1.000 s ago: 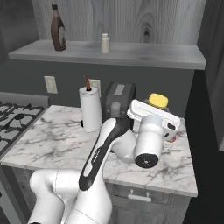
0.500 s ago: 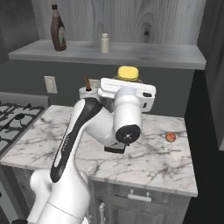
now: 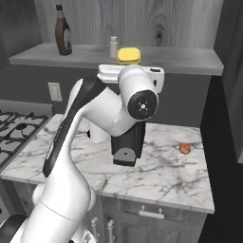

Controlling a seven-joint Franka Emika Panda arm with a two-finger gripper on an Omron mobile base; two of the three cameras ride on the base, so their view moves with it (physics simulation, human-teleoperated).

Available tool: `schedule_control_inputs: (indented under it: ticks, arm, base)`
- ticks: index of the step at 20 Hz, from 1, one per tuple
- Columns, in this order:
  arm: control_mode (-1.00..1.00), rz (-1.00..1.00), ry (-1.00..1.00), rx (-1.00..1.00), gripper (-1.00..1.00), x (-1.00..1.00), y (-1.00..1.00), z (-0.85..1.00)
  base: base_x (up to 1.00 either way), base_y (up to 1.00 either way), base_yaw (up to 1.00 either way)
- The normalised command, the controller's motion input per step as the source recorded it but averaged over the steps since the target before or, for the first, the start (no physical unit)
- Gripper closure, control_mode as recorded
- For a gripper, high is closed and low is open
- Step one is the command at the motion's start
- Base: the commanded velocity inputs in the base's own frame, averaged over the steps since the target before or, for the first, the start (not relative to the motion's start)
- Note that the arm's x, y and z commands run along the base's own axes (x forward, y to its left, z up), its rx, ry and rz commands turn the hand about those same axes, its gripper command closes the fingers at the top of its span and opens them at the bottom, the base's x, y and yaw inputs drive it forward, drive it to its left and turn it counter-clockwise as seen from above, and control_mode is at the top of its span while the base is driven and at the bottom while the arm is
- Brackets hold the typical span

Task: There are various items on the counter. Only move the condiments/shakers into the cabinet.

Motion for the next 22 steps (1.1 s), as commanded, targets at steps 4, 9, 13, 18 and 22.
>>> schedule_control_inputs:
  ticks: [4, 9, 13, 18, 22]
  arm:
    - [-1.00, 0.03, 0.10, -0.01, 1.00, 0.05, 0.05, 0.05]
    - [-1.00, -0.01, 0.00, 0.00, 1.00, 0.09, 0.00, 0.00]
    - [-1.00, -0.06, 0.00, 0.00, 1.00, 0.09, 0.03, 0.11]
    - [-1.00, -0.08, 0.00, 0.00, 1.00, 0.10, 0.12, 0.04]
    - [-1.00, -0.09, 0.00, 0.00, 1.00, 0.29, 0.24, 0.00]
  base:
    - [0.00, 0.00, 0.00]
    - [0.00, 0.00, 0.00]
    - [0.00, 0.00, 0.00]
    - [0.00, 0.00, 0.00]
    - [0.00, 0.00, 0.00]
